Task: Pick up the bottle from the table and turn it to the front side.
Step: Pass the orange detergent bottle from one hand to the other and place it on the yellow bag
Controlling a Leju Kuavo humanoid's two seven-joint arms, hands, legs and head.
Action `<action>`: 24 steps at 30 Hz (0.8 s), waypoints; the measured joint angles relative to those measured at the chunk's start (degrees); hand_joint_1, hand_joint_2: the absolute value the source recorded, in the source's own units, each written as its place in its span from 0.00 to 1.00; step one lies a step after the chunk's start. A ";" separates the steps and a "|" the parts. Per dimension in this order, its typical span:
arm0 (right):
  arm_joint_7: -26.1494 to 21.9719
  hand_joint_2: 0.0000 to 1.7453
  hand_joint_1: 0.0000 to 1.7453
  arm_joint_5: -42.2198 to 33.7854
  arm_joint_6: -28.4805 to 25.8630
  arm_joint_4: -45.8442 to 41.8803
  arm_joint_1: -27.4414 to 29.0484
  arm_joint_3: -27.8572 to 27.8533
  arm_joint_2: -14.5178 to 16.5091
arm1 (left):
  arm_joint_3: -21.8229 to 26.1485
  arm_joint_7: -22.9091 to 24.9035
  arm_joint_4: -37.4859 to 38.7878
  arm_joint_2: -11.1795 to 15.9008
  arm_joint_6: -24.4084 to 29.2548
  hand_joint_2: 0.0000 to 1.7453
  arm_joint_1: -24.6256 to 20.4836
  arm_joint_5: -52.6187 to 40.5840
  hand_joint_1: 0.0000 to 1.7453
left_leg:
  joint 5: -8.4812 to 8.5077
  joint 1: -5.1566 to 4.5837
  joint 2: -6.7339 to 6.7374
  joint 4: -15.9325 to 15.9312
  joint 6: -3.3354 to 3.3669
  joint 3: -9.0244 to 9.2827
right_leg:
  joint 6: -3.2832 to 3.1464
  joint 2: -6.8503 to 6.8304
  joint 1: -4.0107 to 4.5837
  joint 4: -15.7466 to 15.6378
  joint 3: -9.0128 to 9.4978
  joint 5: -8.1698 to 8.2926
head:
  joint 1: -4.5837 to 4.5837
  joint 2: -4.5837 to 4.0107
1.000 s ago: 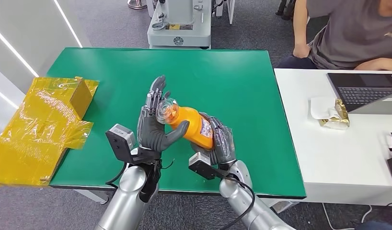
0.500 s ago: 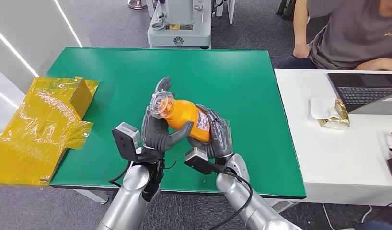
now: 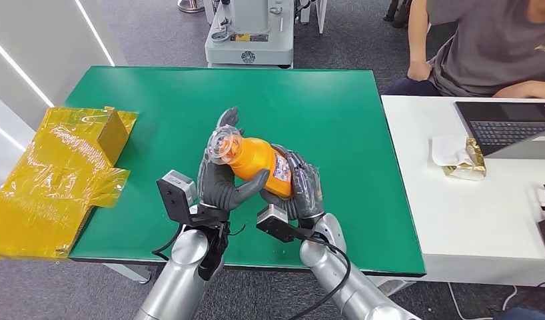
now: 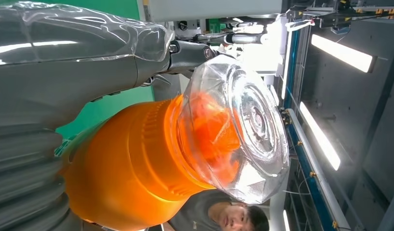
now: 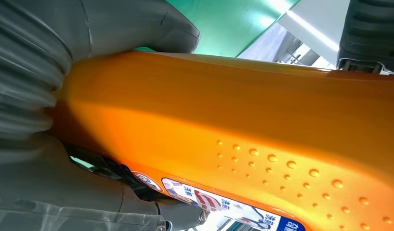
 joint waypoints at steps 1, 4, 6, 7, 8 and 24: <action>0.00 1.00 1.00 0.01 0.07 0.00 -0.01 0.00 0.01 | 0.00 0.01 -0.01 0.00 -0.02 1.00 0.00 -0.01 0.00 | 0.00 0.00 0.00 0.00 0.00 0.00 | 0.00 0.00 0.00 0.00 0.00 0.00 | 0.01 0.00; 0.00 1.00 1.00 0.10 0.85 0.12 -0.11 0.01 0.16 | 0.00 0.05 0.02 -0.01 -0.08 1.00 -0.07 -0.02 0.00 | 0.00 0.00 0.00 0.00 0.00 0.00 | 0.00 0.00 0.00 0.00 0.00 0.00 | 0.01 0.00; 0.00 1.00 1.00 0.23 1.87 0.45 -0.36 0.04 0.45 | 0.00 0.09 0.18 -0.03 -0.11 1.00 -0.31 0.01 0.00 | 0.00 0.00 0.00 0.00 0.00 0.00 | 0.00 0.00 0.00 0.00 0.00 0.00 | 0.00 0.00; 0.00 1.00 1.00 0.23 2.39 0.68 -0.51 0.10 0.64 | 0.00 0.10 0.31 -0.07 -0.09 1.00 -0.47 0.07 0.25 | 0.00 0.00 0.00 0.00 0.00 0.00 | 0.00 0.00 0.00 0.00 0.00 0.00 | 0.01 0.00; 0.00 1.00 1.00 0.20 2.86 0.93 -0.66 0.18 0.83 | 0.00 0.11 0.45 -0.10 0.00 1.00 -0.60 0.16 0.50 | 0.00 0.00 0.00 0.00 0.00 0.00 | 0.00 0.00 0.00 0.00 0.00 0.00 | 0.01 0.00; 0.13 1.00 1.00 -1.62 5.41 5.16 -1.87 1.56 1.93 | 0.11 -2.15 2.28 -0.13 1.44 1.00 -1.05 2.30 1.00 | 0.00 0.00 -0.02 0.00 0.00 -0.02 | 0.00 -0.02 0.00 0.00 0.00 0.00 | 0.01 0.00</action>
